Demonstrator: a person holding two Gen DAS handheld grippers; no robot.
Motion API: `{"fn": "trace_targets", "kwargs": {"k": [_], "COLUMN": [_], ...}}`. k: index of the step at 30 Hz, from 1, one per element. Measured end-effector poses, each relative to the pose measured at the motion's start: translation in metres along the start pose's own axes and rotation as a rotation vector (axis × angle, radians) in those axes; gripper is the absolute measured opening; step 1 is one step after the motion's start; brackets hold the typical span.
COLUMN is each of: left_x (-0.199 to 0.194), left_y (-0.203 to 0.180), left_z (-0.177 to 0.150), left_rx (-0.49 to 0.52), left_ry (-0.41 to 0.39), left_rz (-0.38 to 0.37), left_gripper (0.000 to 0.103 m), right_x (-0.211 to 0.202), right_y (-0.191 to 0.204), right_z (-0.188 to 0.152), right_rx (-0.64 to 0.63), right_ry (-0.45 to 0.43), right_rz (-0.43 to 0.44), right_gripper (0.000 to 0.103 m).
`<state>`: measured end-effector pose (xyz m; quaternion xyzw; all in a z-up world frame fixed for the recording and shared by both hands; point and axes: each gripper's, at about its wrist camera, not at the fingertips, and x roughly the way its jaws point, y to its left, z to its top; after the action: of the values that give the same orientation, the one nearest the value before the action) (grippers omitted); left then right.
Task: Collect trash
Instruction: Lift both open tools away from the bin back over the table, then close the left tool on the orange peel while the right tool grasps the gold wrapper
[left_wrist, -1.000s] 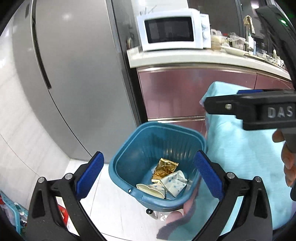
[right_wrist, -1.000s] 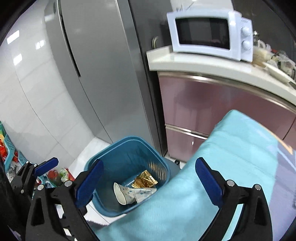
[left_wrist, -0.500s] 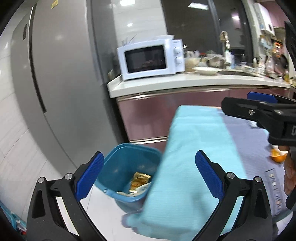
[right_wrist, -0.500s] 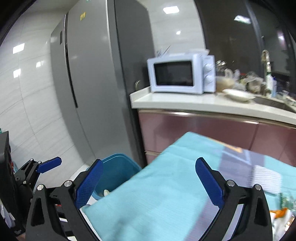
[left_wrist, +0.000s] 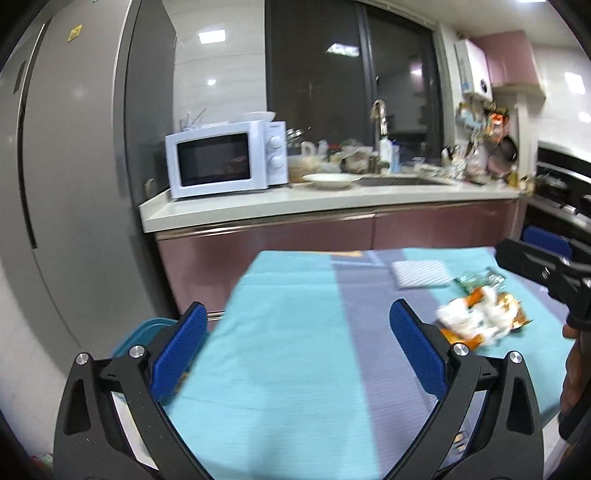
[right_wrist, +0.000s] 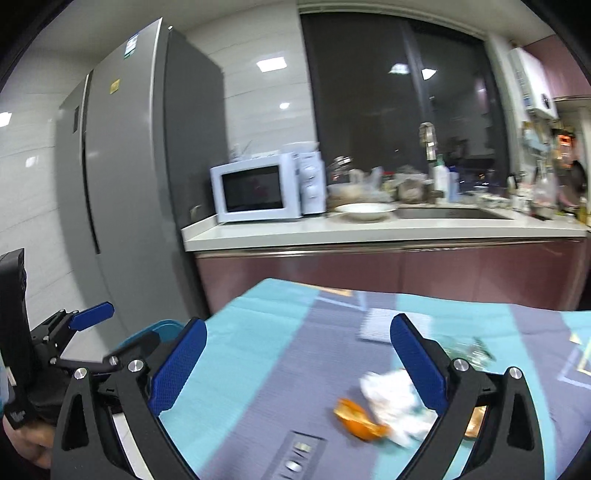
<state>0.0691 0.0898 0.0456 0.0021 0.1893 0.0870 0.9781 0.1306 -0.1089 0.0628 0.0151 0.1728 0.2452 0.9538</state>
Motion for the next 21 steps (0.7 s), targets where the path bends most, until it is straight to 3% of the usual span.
{"fn": "trace_targets", "kwargs": {"k": [4,9,21], "left_x": [-0.003,0.002,0.045], "left_y": [-0.023,-0.048,-0.121], "left_z": [-0.011,-0.027,-0.042], "left_rx": [-0.018,-0.021,0.077], "left_ry": [-0.018,0.015,0.143], "left_rz": [-0.057,-0.139,-0.306], "left_gripper": [0.097,0.097,0.097], "right_x": [-0.026,-0.054,-0.064], "right_y": [-0.025,-0.052,-0.121], "right_z": [-0.016,-0.042,-0.085], "right_rx": [0.032,0.034,0.109], "right_ry": [-0.029,-0.045,0.066], "right_rz": [-0.076,-0.190,-0.346], "right_gripper": [0.096,0.096,0.096]}}
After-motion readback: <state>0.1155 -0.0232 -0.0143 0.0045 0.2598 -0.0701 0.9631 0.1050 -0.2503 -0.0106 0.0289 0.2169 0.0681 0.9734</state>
